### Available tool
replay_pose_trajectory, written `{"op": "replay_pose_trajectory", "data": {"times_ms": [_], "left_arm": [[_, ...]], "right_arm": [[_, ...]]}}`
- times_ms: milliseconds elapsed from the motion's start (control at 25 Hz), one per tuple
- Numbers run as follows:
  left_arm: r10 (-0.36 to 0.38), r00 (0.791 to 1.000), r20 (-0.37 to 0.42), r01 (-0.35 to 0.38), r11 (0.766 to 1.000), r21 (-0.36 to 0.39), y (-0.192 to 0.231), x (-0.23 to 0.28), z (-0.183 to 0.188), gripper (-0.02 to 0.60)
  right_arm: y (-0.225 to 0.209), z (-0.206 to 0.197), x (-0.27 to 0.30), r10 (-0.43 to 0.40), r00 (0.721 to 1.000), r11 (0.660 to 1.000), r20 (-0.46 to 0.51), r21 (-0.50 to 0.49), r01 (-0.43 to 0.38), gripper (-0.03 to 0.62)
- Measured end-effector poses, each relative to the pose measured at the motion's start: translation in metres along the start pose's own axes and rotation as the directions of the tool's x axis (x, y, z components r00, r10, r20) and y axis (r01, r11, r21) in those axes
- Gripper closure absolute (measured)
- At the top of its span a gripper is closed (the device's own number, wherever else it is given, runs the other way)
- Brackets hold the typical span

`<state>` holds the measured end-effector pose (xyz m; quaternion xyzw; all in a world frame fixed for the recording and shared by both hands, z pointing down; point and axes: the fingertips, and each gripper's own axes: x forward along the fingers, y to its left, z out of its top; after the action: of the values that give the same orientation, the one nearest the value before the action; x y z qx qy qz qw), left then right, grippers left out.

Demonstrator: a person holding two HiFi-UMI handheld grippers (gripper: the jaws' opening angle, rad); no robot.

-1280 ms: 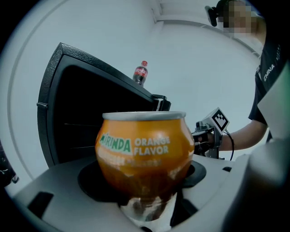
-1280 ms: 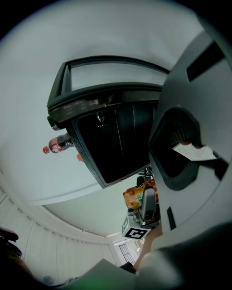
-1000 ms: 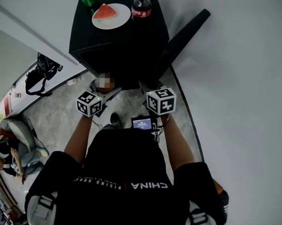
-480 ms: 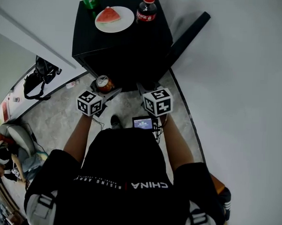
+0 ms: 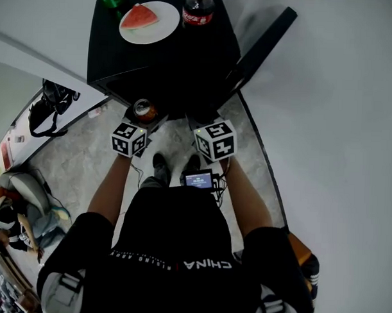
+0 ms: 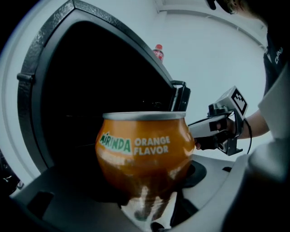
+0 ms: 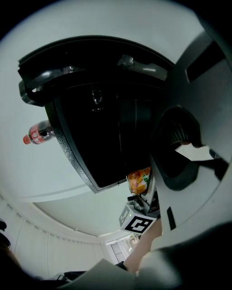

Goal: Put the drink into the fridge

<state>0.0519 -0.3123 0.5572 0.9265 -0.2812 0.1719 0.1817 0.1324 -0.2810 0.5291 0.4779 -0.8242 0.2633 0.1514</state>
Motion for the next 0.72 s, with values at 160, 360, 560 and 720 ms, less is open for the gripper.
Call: {"op": "replay_pose_trajectory", "data": {"times_ms": [160,360,560,720], "left_arm": [[0.053,0.999,-0.01,-0.053,0.999,0.0,0.017,0.031,-0.01,0.236],[0.121,0.993,0.017,-0.121,0.993,-0.006,0.05,0.074,-0.013,0.236],[0.134,0.991,0.028,-0.135,0.99,0.028,0.074,0.119,-0.022,0.236],[0.158,0.986,0.05,-0.16,0.986,0.047,0.095,0.149,-0.028,0.236]], "right_arm": [[-0.011,0.0,0.019,0.026,0.999,0.999,-0.02,-0.02,-0.027,0.58],[-0.027,0.002,0.049,0.057,0.998,0.998,-0.016,-0.036,-0.058,0.58],[-0.05,0.001,0.08,0.062,0.998,0.998,0.009,-0.007,-0.062,0.58],[-0.072,-0.004,0.102,0.043,0.999,0.999,0.026,0.012,-0.043,0.58]]}}
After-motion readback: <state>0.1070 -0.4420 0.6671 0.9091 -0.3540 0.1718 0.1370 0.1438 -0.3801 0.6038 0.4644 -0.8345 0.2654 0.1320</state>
